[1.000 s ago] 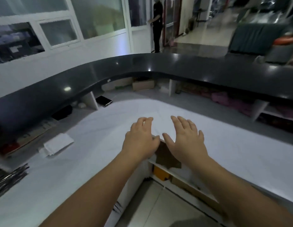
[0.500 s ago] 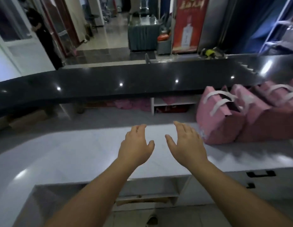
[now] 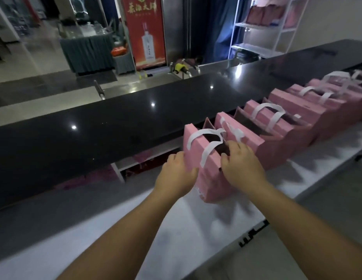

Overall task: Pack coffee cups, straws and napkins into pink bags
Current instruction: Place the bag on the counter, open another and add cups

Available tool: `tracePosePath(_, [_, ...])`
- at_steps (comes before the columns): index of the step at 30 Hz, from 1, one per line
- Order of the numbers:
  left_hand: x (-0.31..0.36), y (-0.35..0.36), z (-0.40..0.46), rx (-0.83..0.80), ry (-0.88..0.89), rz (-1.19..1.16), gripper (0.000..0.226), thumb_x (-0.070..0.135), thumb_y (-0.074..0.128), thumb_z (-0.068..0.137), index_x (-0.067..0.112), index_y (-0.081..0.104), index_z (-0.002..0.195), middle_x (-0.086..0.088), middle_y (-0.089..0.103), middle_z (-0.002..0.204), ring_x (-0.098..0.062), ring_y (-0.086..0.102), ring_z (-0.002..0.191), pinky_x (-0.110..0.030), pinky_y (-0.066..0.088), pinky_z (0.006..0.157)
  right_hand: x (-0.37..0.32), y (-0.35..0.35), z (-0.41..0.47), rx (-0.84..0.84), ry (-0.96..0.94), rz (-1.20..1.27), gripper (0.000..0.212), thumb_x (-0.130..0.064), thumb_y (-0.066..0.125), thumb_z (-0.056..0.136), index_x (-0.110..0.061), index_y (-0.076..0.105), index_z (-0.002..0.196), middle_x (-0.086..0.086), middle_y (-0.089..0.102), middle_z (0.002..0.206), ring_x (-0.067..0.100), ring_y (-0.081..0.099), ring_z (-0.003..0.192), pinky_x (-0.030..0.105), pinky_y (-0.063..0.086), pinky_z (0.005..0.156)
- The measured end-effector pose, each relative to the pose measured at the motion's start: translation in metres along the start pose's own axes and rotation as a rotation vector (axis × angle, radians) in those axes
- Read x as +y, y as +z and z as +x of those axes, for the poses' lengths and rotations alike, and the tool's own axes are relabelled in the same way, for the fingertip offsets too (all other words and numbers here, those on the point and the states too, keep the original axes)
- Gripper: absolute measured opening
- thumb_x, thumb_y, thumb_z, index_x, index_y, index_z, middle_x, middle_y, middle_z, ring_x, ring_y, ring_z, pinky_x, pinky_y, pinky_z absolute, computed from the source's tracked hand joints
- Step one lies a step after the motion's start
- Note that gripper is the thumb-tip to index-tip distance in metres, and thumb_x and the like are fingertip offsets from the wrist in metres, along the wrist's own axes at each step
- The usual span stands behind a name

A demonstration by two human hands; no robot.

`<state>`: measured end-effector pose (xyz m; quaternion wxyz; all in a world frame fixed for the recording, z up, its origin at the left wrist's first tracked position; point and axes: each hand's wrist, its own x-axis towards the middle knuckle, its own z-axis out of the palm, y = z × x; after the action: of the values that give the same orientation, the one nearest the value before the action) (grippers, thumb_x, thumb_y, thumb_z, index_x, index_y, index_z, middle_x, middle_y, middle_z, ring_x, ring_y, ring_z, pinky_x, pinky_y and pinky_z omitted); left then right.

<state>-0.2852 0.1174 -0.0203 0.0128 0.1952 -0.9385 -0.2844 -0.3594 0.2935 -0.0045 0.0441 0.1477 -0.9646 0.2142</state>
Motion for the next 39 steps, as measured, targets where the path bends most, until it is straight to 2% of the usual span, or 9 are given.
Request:
tracePosePath(5, [0.048,0.029,0.054,0.03,-0.057,0.0,0.073,0.074,0.048,0.084,0.02,0.052,0.133,-0.006,0.057,0.127,-0.03,0.063,0.104,-0.048,0.059,0.083,0.019,-0.003,0.065,-0.073,-0.045,0.047,0.028,-0.011,0.054,0.094,-0.011,0.061,0.121,0.011,0.061,0.117,0.035,0.058,0.107,0.044,0.05,0.087])
tracePosePath(11, [0.092,0.053,0.089,0.04,-0.271,0.017,0.081,0.062,0.065,0.084,0.008,0.039,0.139,-0.012,0.047,0.137,-0.036,0.053,0.123,-0.043,0.049,0.086,0.032,0.018,0.126,-0.242,-0.145,-0.088,0.036,-0.012,0.058,0.087,-0.016,0.052,0.123,0.004,0.069,0.108,0.031,0.066,0.099,0.036,0.043,0.073])
tracePosePath(18, [0.079,0.042,0.098,0.119,-0.4,-0.145,0.02,0.033,0.053,0.091,0.015,0.061,0.092,-0.004,0.068,0.087,-0.023,0.064,0.075,-0.032,0.049,0.058,0.038,0.042,0.151,-0.362,-0.09,-0.204,0.055,-0.025,0.06,0.093,-0.007,0.039,0.141,0.004,0.065,0.1,0.03,0.067,0.101,0.042,0.047,0.085])
tracePosePath(21, [0.064,0.034,0.088,0.145,-0.462,-0.226,0.021,0.029,0.054,0.095,0.016,0.066,0.086,0.0,0.067,0.076,-0.017,0.06,0.064,-0.026,0.041,0.05,0.031,0.041,0.153,-0.472,-0.137,-0.195,0.028,-0.02,0.051,0.099,-0.009,0.06,0.123,0.009,0.061,0.099,0.032,0.067,0.102,0.043,0.053,0.082])
tracePosePath(25, [0.047,0.024,0.07,0.211,-0.544,-0.284,0.024,0.033,0.056,0.096,0.019,0.068,0.082,0.0,0.069,0.074,-0.02,0.067,0.067,-0.033,0.055,0.056,0.002,0.039,0.158,-0.691,0.047,-0.251,0.041,-0.016,0.066,0.095,-0.01,0.053,0.134,0.01,0.061,0.11,0.031,0.06,0.106,0.042,0.05,0.095])
tracePosePath(27, [0.037,0.015,0.054,0.26,-0.559,-0.308,0.027,0.034,0.055,0.099,0.019,0.067,0.08,0.0,0.068,0.072,-0.019,0.066,0.065,-0.034,0.056,0.055,-0.012,0.042,0.149,-0.639,-0.019,-0.197,0.034,-0.012,0.068,0.091,-0.012,0.056,0.123,0.006,0.054,0.085,0.029,0.055,0.083,0.039,0.049,0.074])
tracePosePath(31, [0.008,-0.014,-0.004,0.378,-0.608,-0.319,0.035,0.038,0.051,0.102,0.017,0.067,0.078,-0.001,0.067,0.07,-0.018,0.063,0.063,-0.03,0.045,0.048,-0.036,0.041,0.107,-0.478,-0.282,-0.108,0.02,-0.017,0.062,0.091,-0.017,0.06,0.112,0.004,0.065,0.089,0.023,0.056,0.068,0.029,0.039,0.05])
tracePosePath(35, [-0.032,-0.04,-0.084,0.491,-0.73,-0.369,0.047,0.05,0.05,0.102,0.016,0.068,0.076,-0.004,0.071,0.072,-0.025,0.07,0.07,-0.045,0.061,0.062,-0.092,0.039,0.05,-0.509,-0.44,-0.129,0.01,-0.014,0.055,0.093,-0.021,0.058,0.1,0.0,0.059,0.079,0.023,0.059,0.069,0.036,0.052,0.063])
tracePosePath(39, [-0.072,-0.065,-0.185,0.625,-0.842,-0.381,0.054,0.048,0.046,0.104,0.009,0.058,0.068,-0.004,0.063,0.067,-0.024,0.057,0.062,-0.032,0.043,0.056,-0.153,0.038,-0.032,-0.557,-0.665,-0.12,0.007,-0.022,0.049,0.093,-0.023,0.054,0.087,-0.003,0.057,0.071,0.02,0.058,0.064,0.038,0.057,0.067])
